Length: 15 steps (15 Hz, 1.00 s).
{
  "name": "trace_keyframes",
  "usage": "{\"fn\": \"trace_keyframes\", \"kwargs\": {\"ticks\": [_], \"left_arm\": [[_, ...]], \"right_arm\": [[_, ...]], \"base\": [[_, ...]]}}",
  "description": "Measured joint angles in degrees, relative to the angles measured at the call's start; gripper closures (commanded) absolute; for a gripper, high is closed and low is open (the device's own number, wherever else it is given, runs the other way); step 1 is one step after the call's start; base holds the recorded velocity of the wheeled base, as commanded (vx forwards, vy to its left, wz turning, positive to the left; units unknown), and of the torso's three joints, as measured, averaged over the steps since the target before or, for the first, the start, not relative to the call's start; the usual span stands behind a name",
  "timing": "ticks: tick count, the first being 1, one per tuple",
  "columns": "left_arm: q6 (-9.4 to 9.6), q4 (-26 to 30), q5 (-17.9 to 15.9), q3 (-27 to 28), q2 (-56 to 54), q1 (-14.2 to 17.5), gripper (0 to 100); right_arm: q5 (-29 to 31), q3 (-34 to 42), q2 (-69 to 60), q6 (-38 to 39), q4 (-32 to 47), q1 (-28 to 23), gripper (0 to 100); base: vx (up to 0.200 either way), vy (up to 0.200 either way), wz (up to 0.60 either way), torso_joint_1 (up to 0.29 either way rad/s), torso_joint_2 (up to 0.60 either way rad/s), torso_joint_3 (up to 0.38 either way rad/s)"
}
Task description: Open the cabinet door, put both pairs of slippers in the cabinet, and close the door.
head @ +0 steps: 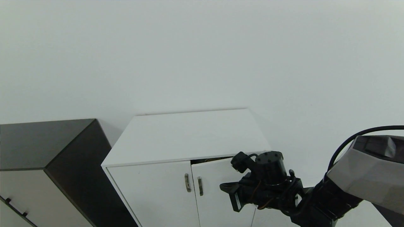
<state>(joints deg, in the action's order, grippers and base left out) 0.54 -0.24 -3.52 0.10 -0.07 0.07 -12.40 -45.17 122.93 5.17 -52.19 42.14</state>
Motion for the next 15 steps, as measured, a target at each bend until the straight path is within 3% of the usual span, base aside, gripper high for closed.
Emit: {"fn": "trace_keyframes", "kwargs": {"ticks": [5, 15], "left_arm": [[0.0, 0.02, 0.07, 0.0, 0.0, 0.0, 100], [0.0, 0.02, 0.05, 0.0, 0.0, 0.0, 100]], "right_arm": [[0.59, -8.0, 2.65, 0.02, 5.94, -0.8, 100], [0.63, -13.18, 6.7, 0.11, 7.52, -2.82, 100]], "base": [[0.0, 0.0, 0.0, 0.0, 0.0, 0.0], [0.0, 0.0, 0.0, 0.0, 0.0, 0.0]]}}
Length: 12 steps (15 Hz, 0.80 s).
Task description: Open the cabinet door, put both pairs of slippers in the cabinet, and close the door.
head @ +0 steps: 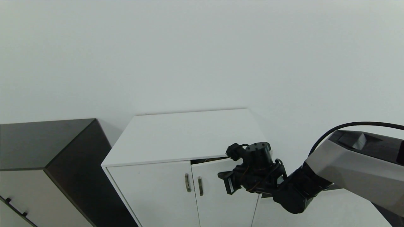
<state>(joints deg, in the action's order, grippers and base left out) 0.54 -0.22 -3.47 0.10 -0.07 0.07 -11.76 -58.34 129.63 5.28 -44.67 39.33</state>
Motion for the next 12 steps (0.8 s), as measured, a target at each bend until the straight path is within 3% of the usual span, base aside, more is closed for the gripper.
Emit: {"fn": "trace_keyframes", "kwargs": {"ticks": [12], "left_arm": [[-0.02, -0.02, 0.0, 0.0, 0.0, 0.0, 100]], "right_arm": [[0.0, -4.17, 1.05, 0.0, 3.28, -1.29, 100]], "base": [[0.0, 0.0, 0.0, 0.0, 0.0, 0.0]]}}
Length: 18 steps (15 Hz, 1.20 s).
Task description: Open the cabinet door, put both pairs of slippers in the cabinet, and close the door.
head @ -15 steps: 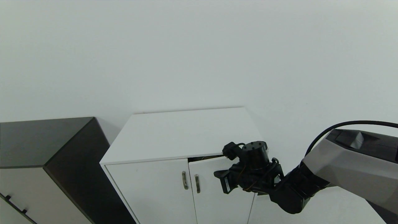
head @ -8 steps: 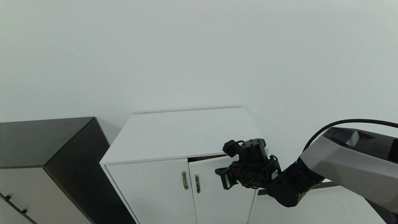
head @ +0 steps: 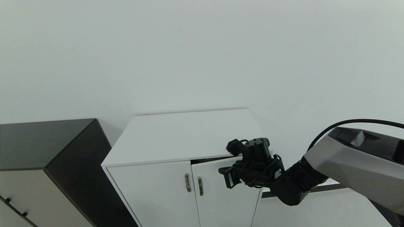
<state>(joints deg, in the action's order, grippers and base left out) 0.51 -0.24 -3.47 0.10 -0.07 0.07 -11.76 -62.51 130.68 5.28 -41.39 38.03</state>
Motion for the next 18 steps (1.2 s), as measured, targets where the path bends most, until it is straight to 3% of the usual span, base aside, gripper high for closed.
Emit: {"fn": "trace_keyframes", "kwargs": {"ticks": [18], "left_arm": [[0.02, 0.0, 0.04, 0.0, 0.0, 0.0, 100]], "right_arm": [[1.34, -5.12, 2.45, -0.02, 2.36, -0.78, 100]], "base": [[0.0, 0.0, 0.0, 0.0, 0.0, 0.0]]}}
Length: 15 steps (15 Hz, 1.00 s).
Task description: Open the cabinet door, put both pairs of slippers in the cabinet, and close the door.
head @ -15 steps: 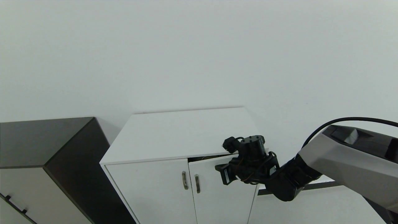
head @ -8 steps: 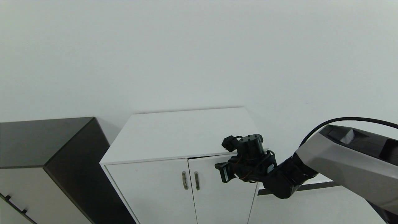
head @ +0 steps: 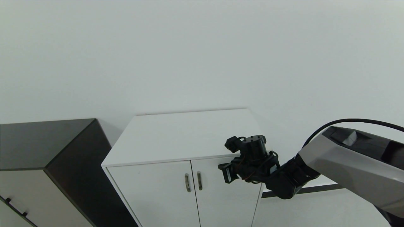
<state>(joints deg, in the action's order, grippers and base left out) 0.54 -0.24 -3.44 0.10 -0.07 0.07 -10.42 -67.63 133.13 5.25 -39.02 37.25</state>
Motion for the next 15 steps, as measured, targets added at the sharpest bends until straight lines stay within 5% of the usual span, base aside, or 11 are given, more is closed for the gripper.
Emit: {"fn": "trace_keyframes", "kwargs": {"ticks": [15], "left_arm": [[-0.05, 0.0, 0.0, 0.0, 0.0, 0.0, 100]], "right_arm": [[0.06, -1.02, 0.57, 0.0, 0.98, -0.27, 100]], "base": [[0.0, 0.0, 0.0, 0.0, 0.0, 0.0]]}}
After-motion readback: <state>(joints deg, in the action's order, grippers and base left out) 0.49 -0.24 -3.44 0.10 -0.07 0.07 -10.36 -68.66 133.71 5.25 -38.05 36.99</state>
